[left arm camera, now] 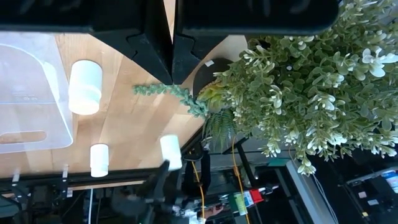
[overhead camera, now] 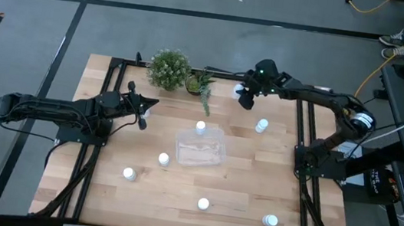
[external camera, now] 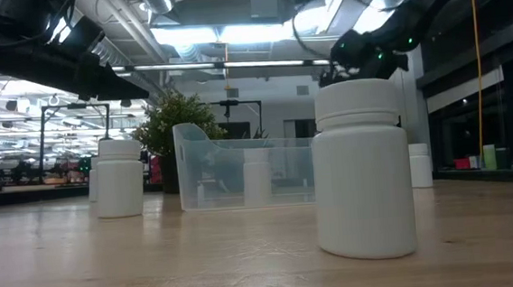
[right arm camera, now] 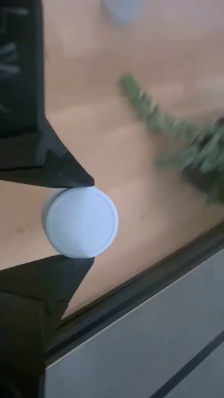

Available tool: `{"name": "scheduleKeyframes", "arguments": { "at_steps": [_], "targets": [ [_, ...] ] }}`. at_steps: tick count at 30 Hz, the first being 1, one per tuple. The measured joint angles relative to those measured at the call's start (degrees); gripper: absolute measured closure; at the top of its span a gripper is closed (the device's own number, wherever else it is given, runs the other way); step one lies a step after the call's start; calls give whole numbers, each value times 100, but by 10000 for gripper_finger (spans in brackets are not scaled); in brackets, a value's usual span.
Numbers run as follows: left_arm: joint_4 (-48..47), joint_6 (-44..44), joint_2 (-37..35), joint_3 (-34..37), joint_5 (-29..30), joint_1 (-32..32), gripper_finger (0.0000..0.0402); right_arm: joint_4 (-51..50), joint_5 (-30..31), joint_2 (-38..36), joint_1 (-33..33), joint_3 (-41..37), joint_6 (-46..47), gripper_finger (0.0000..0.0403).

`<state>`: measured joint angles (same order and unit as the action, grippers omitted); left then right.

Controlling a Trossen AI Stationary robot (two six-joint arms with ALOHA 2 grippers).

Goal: Pick and place pill bottles into a basket
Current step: Put the white pill bottle into the transparent bin

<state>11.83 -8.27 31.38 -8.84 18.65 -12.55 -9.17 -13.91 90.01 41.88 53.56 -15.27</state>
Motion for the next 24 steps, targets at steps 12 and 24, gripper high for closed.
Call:
{"name": "scheduleKeyframes", "arguments": {
  "at_steps": [12, 24],
  "targets": [
    [-2, 0, 2, 0, -4, -1, 398, -374, -613, -1167, -593, 0, -39, 254],
    [-2, 0, 2, 0, -9, 1, 398, -684, -1127, -1571, -1444, -151, -124, 254]
  ]
}}
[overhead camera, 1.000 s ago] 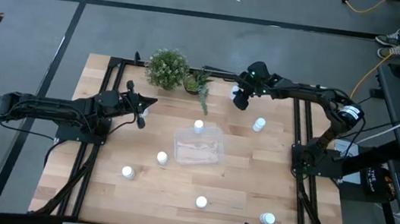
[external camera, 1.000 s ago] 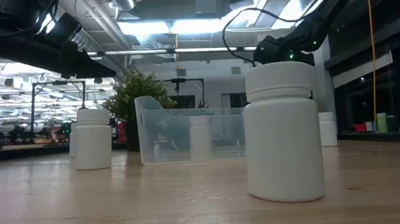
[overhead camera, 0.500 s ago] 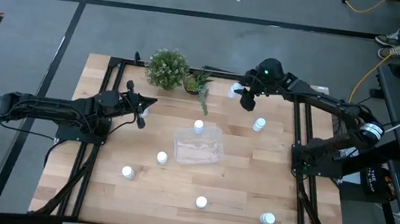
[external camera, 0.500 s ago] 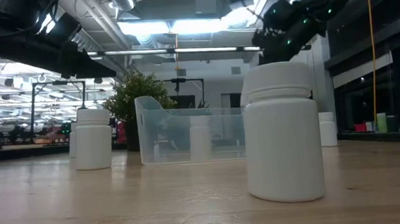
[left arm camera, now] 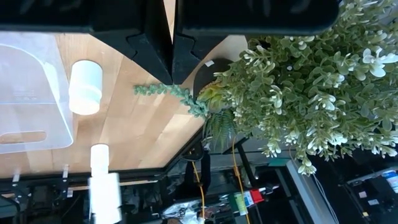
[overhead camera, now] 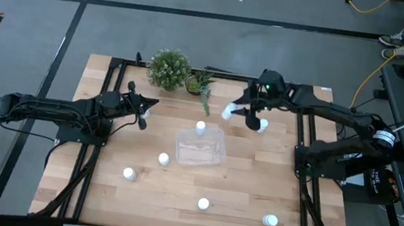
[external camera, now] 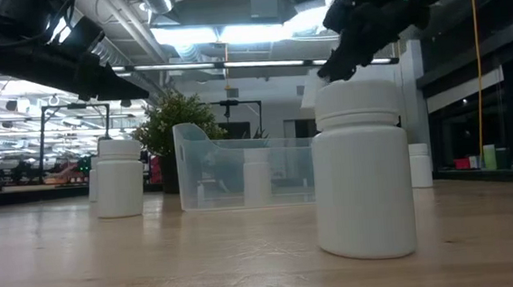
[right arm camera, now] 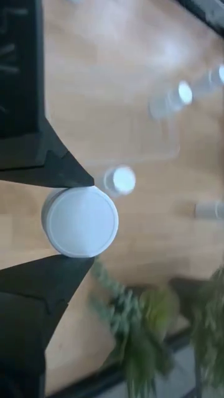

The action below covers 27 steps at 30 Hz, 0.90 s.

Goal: Pick and place pill bottles into a basket
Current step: Put the white pill bottle into the transparent bin

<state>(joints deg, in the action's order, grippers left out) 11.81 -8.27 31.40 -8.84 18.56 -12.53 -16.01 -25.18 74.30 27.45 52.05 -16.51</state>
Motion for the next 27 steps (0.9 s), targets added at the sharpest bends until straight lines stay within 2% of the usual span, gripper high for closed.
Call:
{"name": "scheduleKeyframes", "arguments": {
  "at_steps": [7, 16, 22, 27],
  "targets": [
    [0, 0, -2, 0, -11, 0, 398, 0, -16, 0, -702, 0, -49, 254],
    [0, 1, -2, 0, -13, -1, 398, 536, 26, 174, -1186, 0, 97, 254],
    [0, 2, -2, 0, -19, -2, 398, 562, 849, 450, -1511, 0, 98, 254],
    [0, 2, 0, 0, -19, 0, 398, 549, 906, 566, -1689, 38, 104, 252]
  ]
}}
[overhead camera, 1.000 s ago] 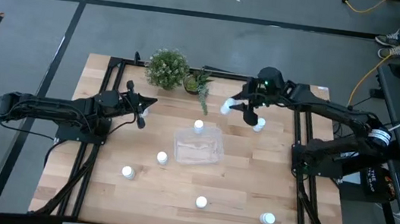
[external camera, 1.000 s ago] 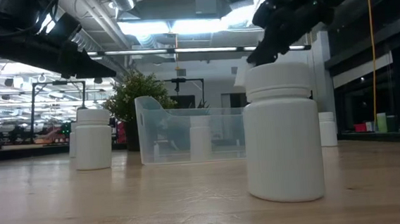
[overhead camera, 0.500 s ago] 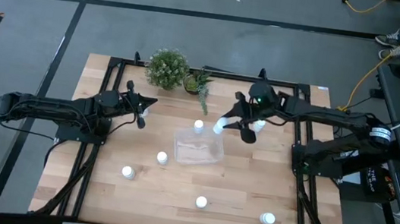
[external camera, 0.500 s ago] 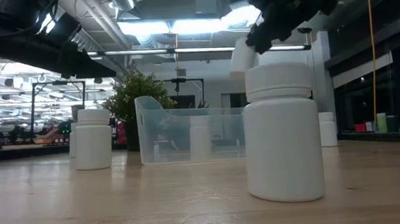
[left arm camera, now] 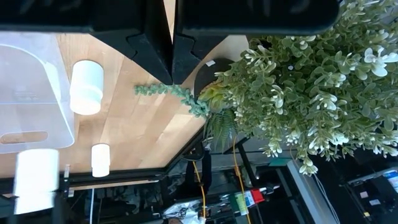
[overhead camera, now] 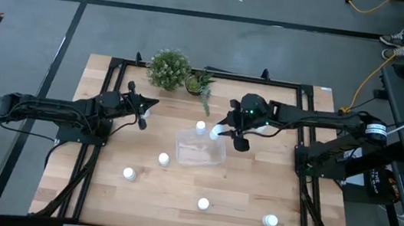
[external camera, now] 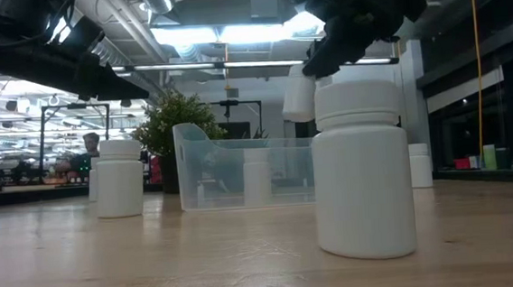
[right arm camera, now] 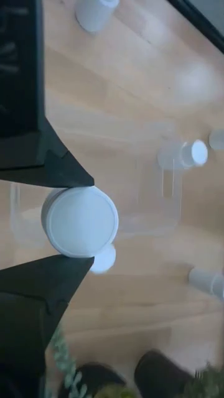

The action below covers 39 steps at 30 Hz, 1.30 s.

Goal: Pick and place pill bottles into a basket
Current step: Put the white pill bottle into the transparent bin

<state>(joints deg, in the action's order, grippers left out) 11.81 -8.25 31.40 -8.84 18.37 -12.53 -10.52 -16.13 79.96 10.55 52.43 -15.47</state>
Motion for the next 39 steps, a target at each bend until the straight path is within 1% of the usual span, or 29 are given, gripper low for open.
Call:
{"name": "scheduleKeyframes", "arguments": {
  "at_steps": [6, 11, 24, 39],
  "targets": [
    [0, 0, -2, 0, 0, -1, 398, -27, 31, 26, -167, 17, 147, 250],
    [0, 0, 0, 0, 0, 0, 398, -90, 593, 44, -337, 21, 173, 249],
    [26, -2, 0, 0, 2, -2, 398, -101, 617, 639, -396, 28, 28, 251],
    [22, -2, -1, 0, 2, -1, 398, 245, 615, 1300, -381, 24, 20, 251]
  ]
}}
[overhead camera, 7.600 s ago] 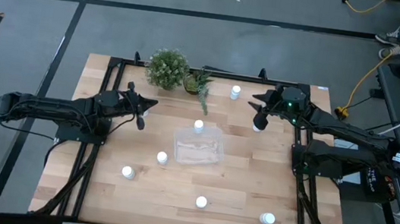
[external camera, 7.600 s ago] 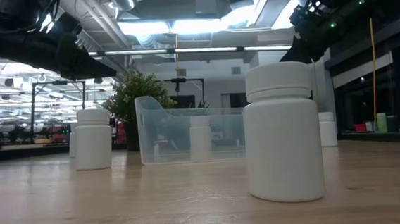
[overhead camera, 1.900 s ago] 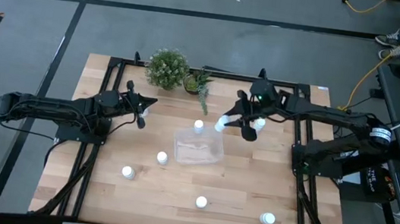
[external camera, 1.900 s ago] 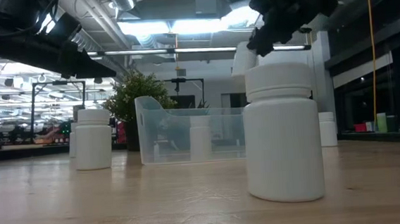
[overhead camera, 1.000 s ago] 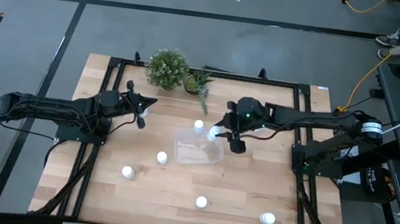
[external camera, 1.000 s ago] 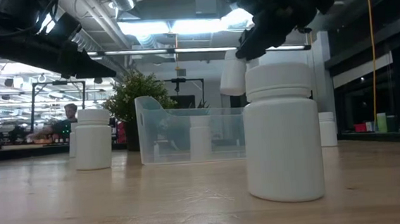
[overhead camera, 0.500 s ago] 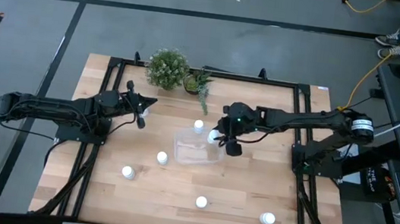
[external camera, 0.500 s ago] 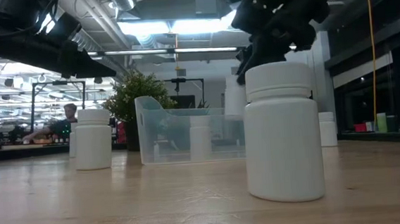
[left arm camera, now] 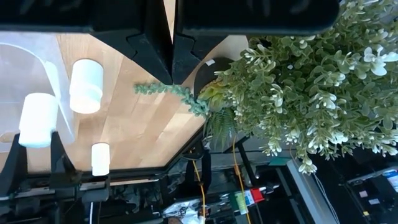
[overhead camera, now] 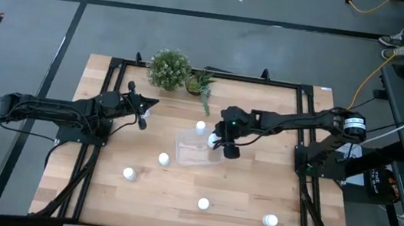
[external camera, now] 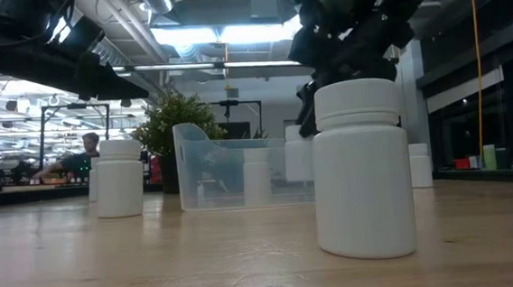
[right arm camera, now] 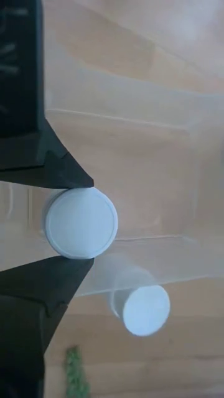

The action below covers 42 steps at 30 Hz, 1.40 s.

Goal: Pick and place pill bottles into a basket
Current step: Put the white pill bottle into the transparent bin

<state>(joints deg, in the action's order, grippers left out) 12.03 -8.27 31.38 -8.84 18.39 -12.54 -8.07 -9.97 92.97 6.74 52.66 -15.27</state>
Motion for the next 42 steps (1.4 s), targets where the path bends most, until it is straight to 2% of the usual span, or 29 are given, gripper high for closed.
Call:
{"name": "scheduleKeyframes", "arguments": {
  "at_steps": [11, 21, 26, 30, 42],
  "targets": [
    [0, -1, 1, 0, 0, -1, 398, 20, 137, 122, 0, 1, -24, 250],
    [0, 0, 1, 0, 0, -1, 398, 17, 155, 121, 0, 0, -24, 224],
    [0, 0, 0, 0, 0, -1, 398, 17, 160, 121, 0, 0, -24, 222],
    [0, 0, 1, 0, 0, 0, 398, 15, 433, 121, -2, 0, -24, 221],
    [0, 0, 1, 0, 0, 1, 398, 13, 452, 116, 0, 0, -24, 220]
  ]
}}
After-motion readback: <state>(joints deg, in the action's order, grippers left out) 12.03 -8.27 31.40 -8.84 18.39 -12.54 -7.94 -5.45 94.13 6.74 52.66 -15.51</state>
